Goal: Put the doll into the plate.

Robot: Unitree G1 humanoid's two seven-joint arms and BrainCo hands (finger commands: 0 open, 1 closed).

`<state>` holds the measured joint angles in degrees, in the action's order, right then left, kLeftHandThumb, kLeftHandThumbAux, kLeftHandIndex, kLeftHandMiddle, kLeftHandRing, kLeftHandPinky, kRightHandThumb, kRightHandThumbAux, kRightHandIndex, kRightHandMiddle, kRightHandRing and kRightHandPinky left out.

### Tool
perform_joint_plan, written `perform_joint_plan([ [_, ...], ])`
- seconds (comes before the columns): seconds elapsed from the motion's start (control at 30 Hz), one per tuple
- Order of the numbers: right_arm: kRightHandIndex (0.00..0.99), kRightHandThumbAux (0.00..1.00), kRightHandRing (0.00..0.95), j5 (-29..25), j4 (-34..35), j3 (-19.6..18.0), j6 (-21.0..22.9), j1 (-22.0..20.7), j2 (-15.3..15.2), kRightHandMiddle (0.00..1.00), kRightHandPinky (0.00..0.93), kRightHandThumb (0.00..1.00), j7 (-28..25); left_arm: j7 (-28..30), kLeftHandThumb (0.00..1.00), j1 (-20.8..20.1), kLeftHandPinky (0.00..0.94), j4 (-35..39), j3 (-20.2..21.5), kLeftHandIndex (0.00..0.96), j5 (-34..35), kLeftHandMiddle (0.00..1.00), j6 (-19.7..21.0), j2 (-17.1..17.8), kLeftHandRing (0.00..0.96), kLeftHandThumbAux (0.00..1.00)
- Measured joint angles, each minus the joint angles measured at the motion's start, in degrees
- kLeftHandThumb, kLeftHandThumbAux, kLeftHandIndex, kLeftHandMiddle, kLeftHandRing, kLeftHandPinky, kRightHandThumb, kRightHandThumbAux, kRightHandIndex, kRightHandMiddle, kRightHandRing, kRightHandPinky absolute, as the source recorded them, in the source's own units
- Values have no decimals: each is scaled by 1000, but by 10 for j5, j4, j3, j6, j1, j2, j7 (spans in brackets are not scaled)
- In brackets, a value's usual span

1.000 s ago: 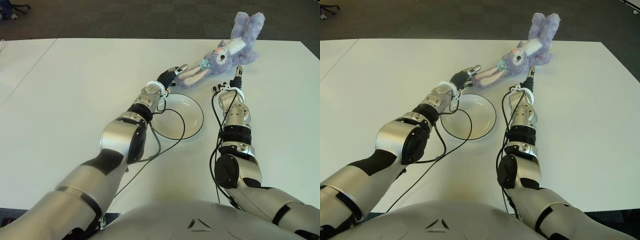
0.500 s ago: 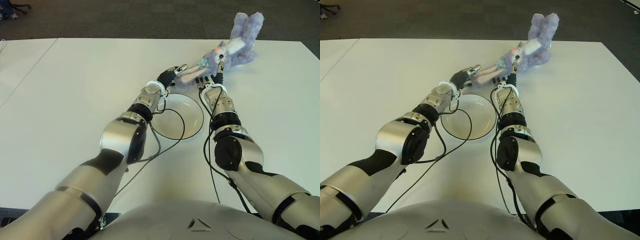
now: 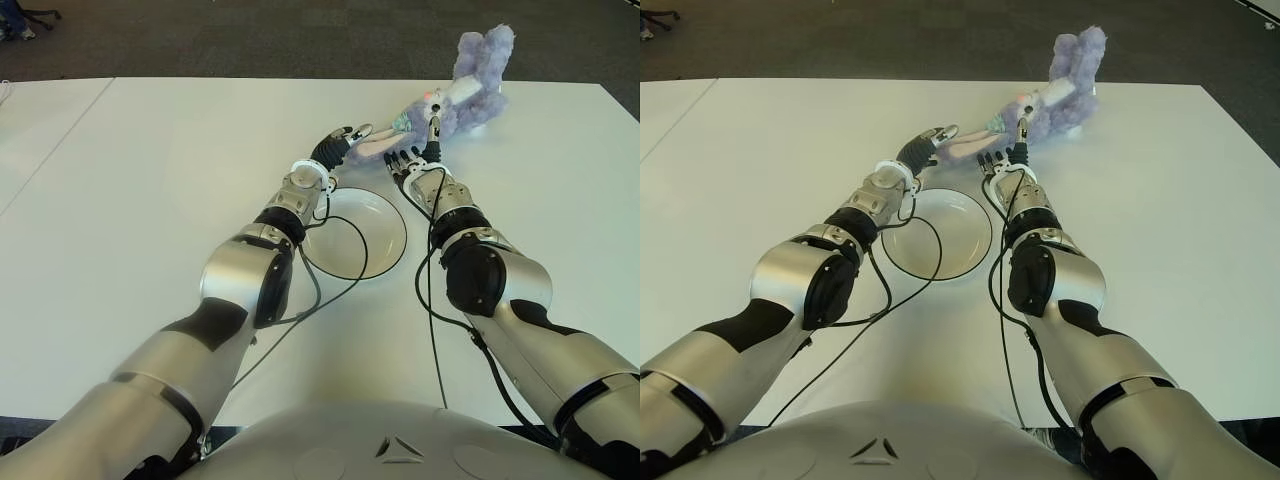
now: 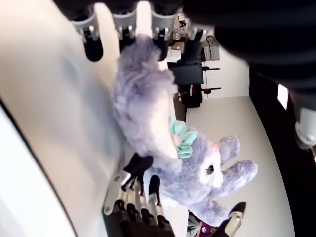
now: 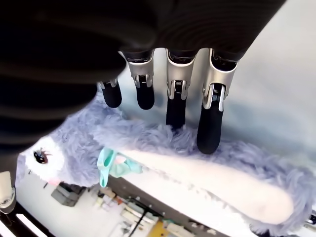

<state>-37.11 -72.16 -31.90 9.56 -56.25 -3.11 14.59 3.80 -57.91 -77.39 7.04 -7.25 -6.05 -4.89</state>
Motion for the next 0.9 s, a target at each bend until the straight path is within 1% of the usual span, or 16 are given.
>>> perform_joint_plan([
  [0.17,0,494,0,8,-4,-8,1,-3,-2,0,31,46,0,0,0,0,0,0,1,0,0,0,-2,1,0,385],
  [0.3,0,482,0,14,-6,-9,1,-4,-2,0,49,91,0,-4,0,0,0,0,2,0,0,0,-3,1,0,389],
  [0.47,0,481,6,20,-7,-11,1,-5,-2,0,58,113,0,-4,0,-1,0,0,5,0,1,0,-3,1,0,392],
  [0.6,0,491,10,24,-8,-13,1,-6,-2,0,54,133,-1,-5,0,-2,0,0,7,0,1,0,-3,1,0,397],
  [0.9,0,514,26,32,-11,-20,3,-8,-1,0,44,140,-1,-5,0,-2,0,0,8,0,1,0,-3,1,0,398],
])
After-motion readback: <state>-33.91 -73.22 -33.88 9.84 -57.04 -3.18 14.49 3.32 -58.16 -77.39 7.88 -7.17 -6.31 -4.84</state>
